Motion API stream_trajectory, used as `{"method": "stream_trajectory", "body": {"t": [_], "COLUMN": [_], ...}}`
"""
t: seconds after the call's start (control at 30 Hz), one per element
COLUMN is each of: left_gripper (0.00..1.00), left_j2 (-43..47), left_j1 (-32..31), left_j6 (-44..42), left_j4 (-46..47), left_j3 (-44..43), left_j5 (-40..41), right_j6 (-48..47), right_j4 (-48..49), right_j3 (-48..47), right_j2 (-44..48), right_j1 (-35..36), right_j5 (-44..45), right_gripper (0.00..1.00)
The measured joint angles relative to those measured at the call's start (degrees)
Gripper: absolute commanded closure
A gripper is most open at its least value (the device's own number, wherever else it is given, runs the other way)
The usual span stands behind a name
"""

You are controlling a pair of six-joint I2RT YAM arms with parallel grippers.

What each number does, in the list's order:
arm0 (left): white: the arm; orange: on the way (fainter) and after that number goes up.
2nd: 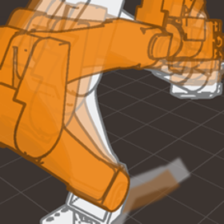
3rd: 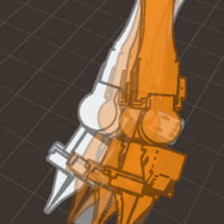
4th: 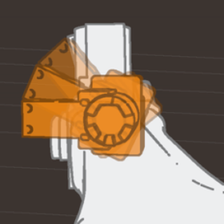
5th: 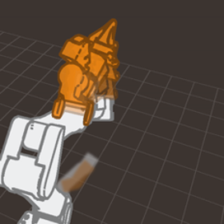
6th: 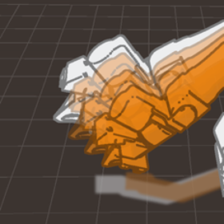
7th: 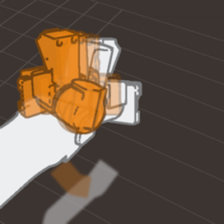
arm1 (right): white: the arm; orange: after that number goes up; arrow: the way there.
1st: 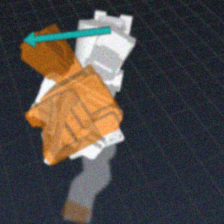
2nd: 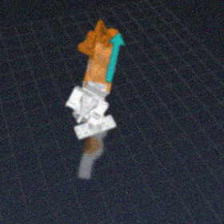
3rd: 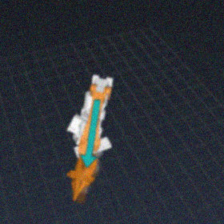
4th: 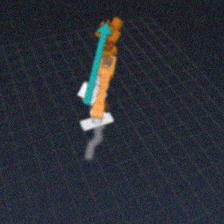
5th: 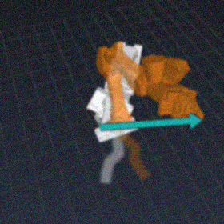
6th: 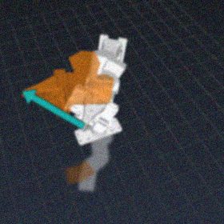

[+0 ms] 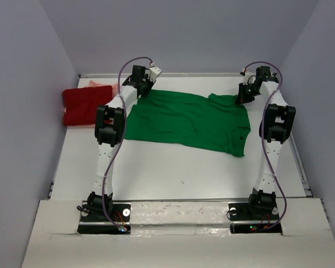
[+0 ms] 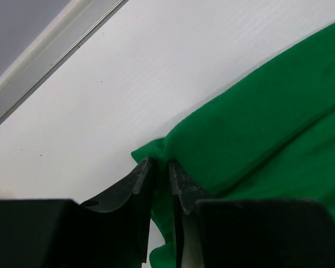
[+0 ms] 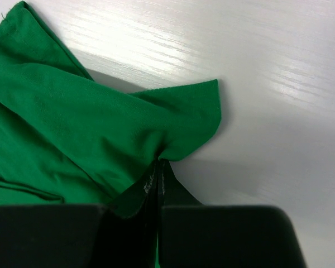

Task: Fold and stack the t-shirts
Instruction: Flatten out the tshirt

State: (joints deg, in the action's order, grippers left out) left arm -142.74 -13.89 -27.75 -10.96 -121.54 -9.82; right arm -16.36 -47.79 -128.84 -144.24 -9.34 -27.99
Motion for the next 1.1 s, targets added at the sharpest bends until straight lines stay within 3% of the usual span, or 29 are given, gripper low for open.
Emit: {"method": "stream_trajectory", "body": {"t": [0.03,0.37,0.6,0.93,1.1], "left_gripper": [1.00,1.00,1.00,1.00,1.00], "left_j2": [0.00,1.57,9.31,26.99,39.76], "left_j1": [-0.02,-0.50,-3.72,-6.23,-5.51], "left_j6": [0.07,0.74,-0.09,0.31,1.14], "left_j4": [-0.15,0.92,0.98,-0.63,-1.46], "left_j3": [-0.13,2.67,5.55,4.09,11.69], "left_j5": [0.00,1.90,10.51,17.57,18.36], "right_j6": [-0.02,-0.31,-0.11,-0.07,-1.14], "right_j4": [-0.02,-0.33,-1.51,-1.97,-2.21], "right_j3": [0.00,0.11,0.52,1.07,6.32], "right_j2": [0.00,0.11,3.91,25.40,39.89], "right_j1": [-0.02,0.00,-0.02,0.00,0.00], "right_j5": [-0.02,-0.52,-0.83,-1.42,-1.53], "right_gripper": [1.00,1.00,1.00,1.00,1.00]}}
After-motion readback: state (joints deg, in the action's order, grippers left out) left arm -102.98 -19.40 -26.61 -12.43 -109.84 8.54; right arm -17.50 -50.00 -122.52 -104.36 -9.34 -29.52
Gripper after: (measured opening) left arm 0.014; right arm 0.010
